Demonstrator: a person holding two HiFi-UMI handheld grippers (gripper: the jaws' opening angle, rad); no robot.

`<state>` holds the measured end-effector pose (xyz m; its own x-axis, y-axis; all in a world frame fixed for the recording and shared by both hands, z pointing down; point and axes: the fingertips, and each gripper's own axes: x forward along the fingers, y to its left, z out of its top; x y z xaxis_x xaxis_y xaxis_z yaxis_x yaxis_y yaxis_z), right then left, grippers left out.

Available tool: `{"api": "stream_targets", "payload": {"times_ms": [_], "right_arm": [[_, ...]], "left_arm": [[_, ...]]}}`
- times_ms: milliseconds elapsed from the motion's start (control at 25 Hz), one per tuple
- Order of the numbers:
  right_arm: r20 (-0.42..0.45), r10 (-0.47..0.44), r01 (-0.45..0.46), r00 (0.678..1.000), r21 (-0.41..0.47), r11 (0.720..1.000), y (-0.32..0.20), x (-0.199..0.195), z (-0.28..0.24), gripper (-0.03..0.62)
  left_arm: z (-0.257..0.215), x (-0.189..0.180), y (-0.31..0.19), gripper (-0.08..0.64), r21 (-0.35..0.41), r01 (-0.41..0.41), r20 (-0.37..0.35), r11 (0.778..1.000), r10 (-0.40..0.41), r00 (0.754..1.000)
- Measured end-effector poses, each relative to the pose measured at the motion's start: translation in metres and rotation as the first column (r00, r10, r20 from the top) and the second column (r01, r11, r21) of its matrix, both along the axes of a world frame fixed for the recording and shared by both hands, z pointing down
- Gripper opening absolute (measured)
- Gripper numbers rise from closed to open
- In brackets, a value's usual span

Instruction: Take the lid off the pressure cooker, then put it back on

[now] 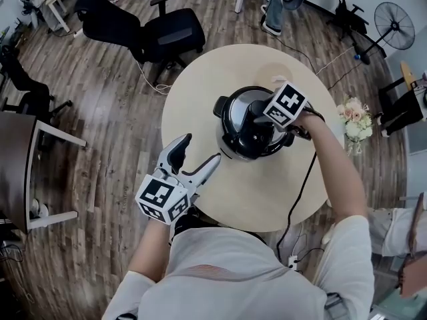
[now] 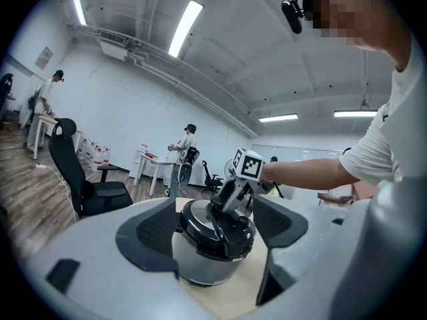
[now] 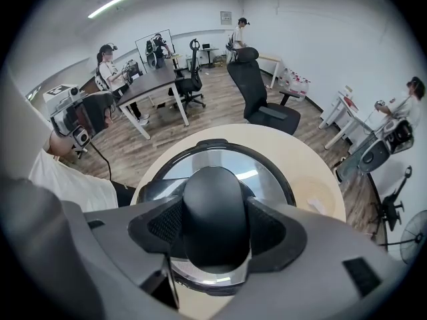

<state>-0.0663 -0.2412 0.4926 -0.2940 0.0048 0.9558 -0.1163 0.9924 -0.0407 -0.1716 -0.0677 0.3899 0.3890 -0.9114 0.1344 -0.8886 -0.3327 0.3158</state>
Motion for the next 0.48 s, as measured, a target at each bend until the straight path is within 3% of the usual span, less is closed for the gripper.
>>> {"api": "stream_targets", "payload": {"times_ms": [160,280,360,480], "right_arm": [[-0.016,-0.004,0.003,1.0,-0.01,1.0,0.001,0.0,0.002,0.29],[-0.021,-0.004,0.004,1.0,-0.002,1.0,0.001,0.001,0.002,0.29],[-0.023,-0.003,0.003,1.0,0.003,1.0,0.001,0.001,0.003,0.29],[-0.025,-0.002,0.002,1.0,0.002,1.0,0.0,0.001,0.005,0.29]], "left_arm": [[0.014,-0.011,-0.02,0.359,-0.025,0.009,-0.015,1.0,-0.009,1.0],[0.026,-0.019,-0.04,0.359,-0.054,-0.015,-0.128,0.998,0.008,0.992],[0.034,-0.024,-0.054,0.359,-0.074,-0.048,-0.269,0.996,0.026,0.963],[0.05,-0.036,-0.073,0.359,-0.103,-0.078,-0.48,0.992,0.019,0.877]]}}
